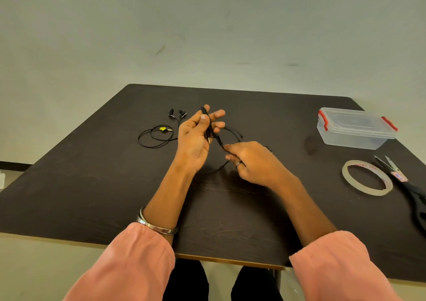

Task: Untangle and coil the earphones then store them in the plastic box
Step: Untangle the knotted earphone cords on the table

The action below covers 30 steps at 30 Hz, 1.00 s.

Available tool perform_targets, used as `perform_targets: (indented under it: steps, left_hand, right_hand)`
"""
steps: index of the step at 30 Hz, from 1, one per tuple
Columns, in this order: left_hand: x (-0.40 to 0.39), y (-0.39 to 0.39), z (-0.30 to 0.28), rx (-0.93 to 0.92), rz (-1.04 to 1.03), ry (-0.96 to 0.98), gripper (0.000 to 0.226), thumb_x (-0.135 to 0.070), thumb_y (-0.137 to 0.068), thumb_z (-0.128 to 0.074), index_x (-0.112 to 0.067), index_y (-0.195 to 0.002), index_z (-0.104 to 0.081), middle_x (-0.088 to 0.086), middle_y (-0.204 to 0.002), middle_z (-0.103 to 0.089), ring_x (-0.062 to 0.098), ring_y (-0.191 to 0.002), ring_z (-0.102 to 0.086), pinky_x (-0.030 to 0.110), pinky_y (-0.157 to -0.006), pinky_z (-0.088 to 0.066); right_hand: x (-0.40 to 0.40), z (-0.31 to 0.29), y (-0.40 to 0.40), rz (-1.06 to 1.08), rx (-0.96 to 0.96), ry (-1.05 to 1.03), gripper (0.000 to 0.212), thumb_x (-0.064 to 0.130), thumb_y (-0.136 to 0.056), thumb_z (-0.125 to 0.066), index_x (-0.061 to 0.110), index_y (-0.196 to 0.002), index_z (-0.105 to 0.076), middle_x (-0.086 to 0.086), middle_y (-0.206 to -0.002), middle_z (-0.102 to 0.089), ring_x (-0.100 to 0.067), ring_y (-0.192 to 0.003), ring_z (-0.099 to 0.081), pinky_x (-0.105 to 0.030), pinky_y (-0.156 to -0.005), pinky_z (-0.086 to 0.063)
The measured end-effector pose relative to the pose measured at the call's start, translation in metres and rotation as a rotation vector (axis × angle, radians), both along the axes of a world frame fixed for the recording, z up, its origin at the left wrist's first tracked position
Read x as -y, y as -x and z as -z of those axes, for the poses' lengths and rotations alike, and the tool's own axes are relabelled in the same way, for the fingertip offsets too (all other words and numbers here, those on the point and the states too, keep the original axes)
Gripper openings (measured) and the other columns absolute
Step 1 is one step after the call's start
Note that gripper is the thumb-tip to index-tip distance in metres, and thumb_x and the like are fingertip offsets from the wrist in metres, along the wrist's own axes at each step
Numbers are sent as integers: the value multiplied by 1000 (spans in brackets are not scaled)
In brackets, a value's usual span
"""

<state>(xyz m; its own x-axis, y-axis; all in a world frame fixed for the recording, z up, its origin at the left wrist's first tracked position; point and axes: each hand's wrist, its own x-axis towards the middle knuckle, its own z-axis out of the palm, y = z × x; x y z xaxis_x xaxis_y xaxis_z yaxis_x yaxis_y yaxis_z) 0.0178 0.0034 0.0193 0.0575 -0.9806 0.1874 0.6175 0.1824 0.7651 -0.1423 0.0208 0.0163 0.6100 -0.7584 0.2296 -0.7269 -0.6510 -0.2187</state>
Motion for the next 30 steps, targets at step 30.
perform_targets:
  steps: [30]
  left_hand:
    - [-12, 20, 9, 800, 400, 151, 30, -16, -104, -35, -9, -90, -61, -2, -59, -37, 7, -52, -31, 19, -49, -29]
  right_hand:
    - [1, -29, 39, 108, 814, -241, 17, 5, -87, -66, 16, -98, -73, -7, -85, -73, -20, -78, -68, -28, -66, -53]
